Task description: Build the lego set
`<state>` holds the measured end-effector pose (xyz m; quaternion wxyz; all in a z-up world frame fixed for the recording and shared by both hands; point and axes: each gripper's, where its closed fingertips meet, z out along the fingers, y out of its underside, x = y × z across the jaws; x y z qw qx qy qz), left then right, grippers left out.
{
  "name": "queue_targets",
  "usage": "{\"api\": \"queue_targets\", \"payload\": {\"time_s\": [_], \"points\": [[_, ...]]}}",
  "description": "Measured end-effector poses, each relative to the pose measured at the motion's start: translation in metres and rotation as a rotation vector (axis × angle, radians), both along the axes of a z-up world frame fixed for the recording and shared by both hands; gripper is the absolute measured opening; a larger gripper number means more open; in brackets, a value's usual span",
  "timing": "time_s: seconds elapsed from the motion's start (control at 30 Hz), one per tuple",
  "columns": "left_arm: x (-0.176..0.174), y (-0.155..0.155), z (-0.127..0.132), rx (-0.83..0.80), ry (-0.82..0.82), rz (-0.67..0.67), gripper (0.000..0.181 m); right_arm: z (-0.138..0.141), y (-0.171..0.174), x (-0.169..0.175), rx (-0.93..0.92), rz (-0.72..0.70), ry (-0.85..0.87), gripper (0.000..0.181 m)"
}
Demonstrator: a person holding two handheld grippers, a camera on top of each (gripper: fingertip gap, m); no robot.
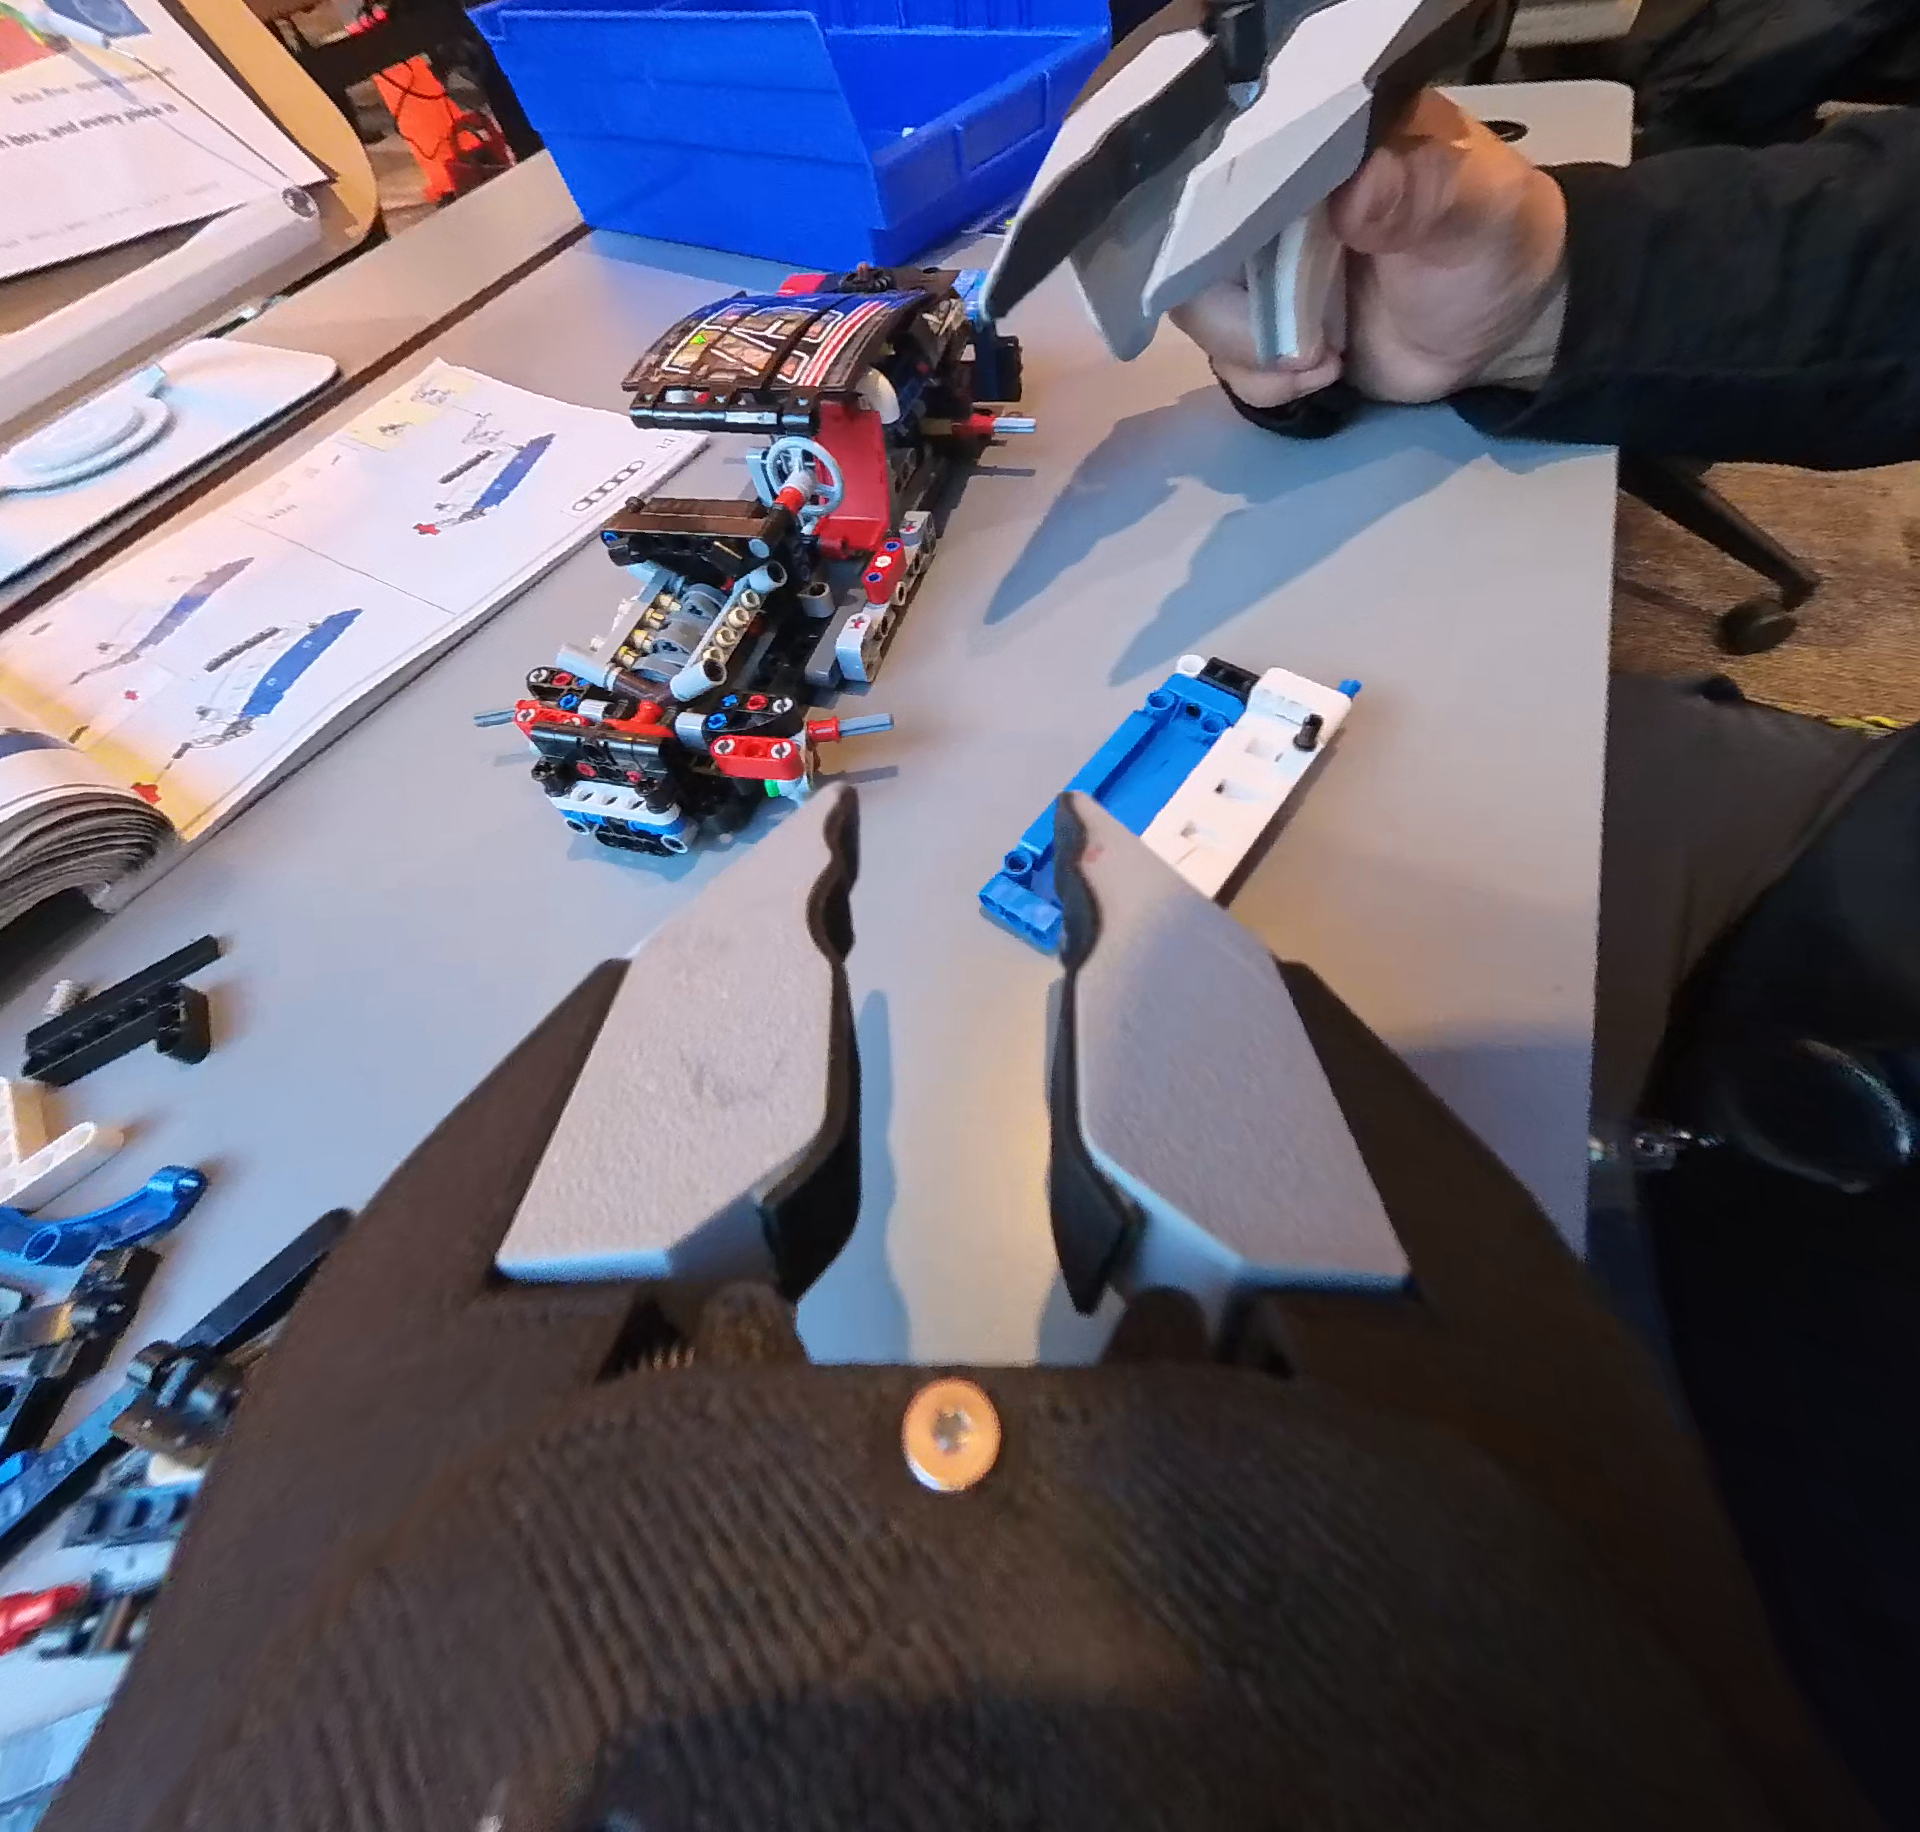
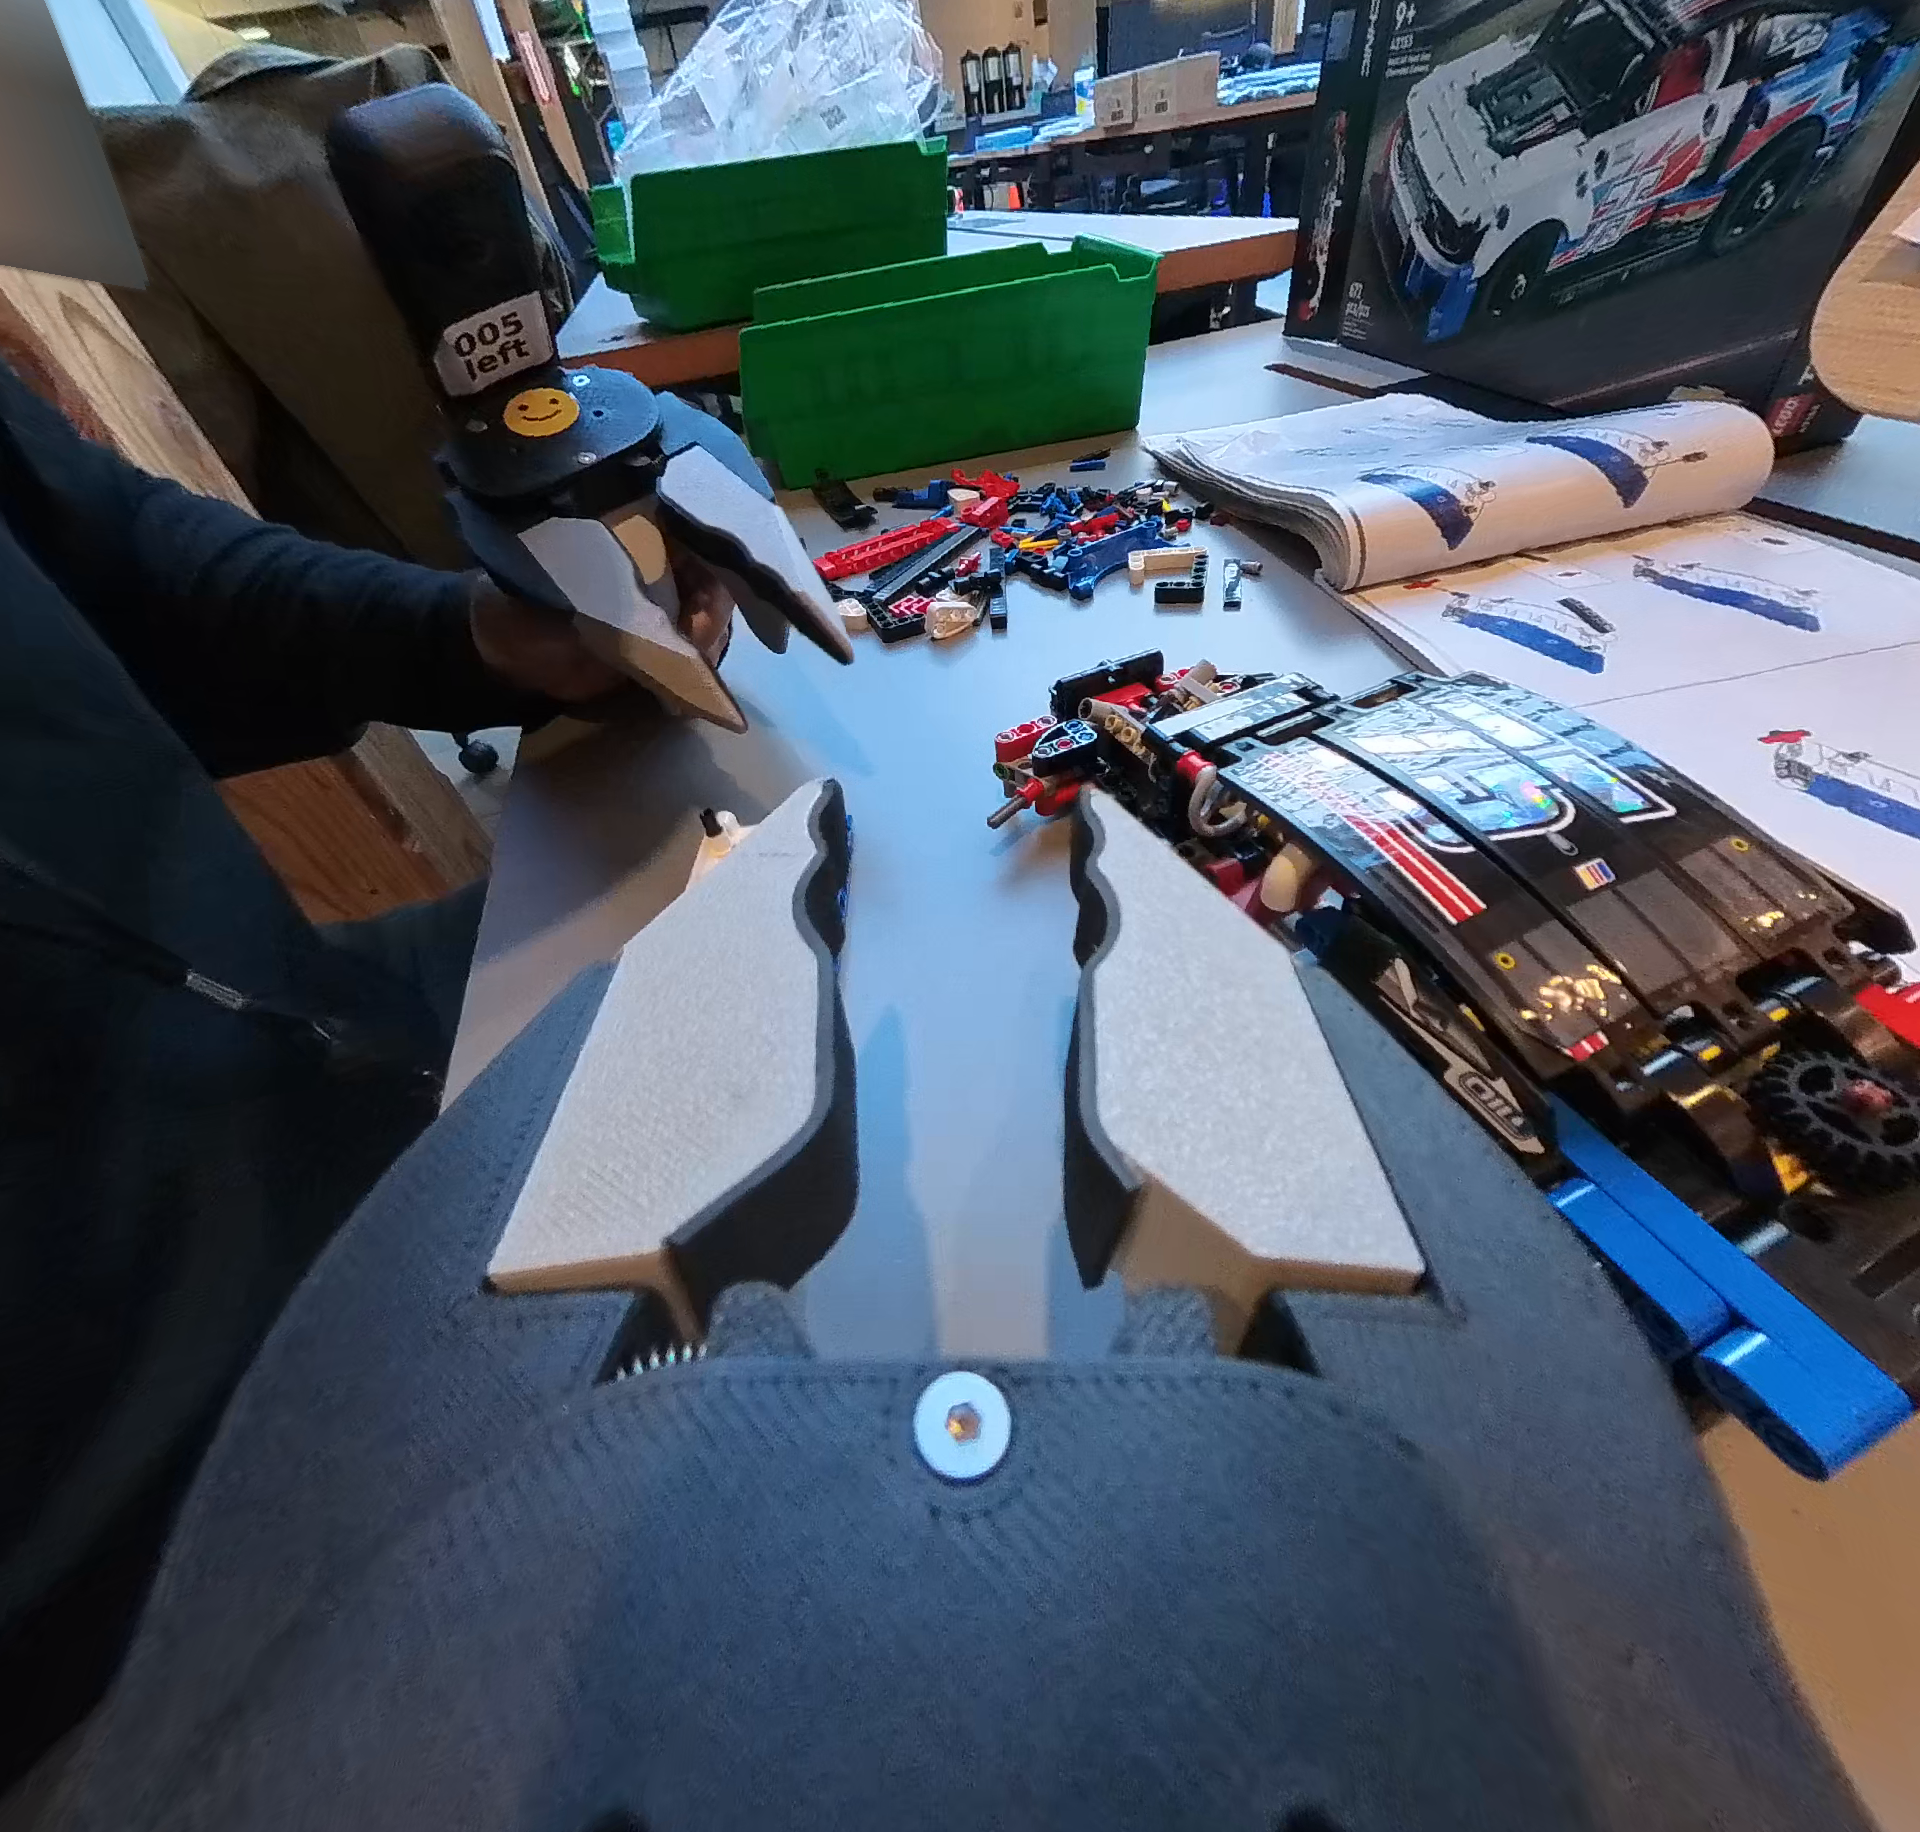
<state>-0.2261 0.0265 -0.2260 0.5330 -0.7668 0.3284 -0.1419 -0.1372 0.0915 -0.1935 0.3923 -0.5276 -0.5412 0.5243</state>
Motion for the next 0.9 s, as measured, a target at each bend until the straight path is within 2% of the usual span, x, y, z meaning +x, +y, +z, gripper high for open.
{"api": "queue_targets", "payload": {"time_s": [0.23, 0.57, 0.9], "points": [[-0.007, -0.006, 0.002, 0.033, 0.026, 0.062, 0.032, 0.003, 0.001, 0.002, 0.003, -0.011, 0.025, 0.041], [-0.02, -0.048, 0.006, -0.003, -0.063, 0.112, 0.032, 0.002, 0.003, 0.001, -0.024, -0.007, 0.011, 0.042], [-0.034, -0.062, 0.003, 0.014, 0.002, 0.14, 0.031, 0.001, 0.003, 0.001, -0.012, -0.011, 0.008, 0.041]]}}
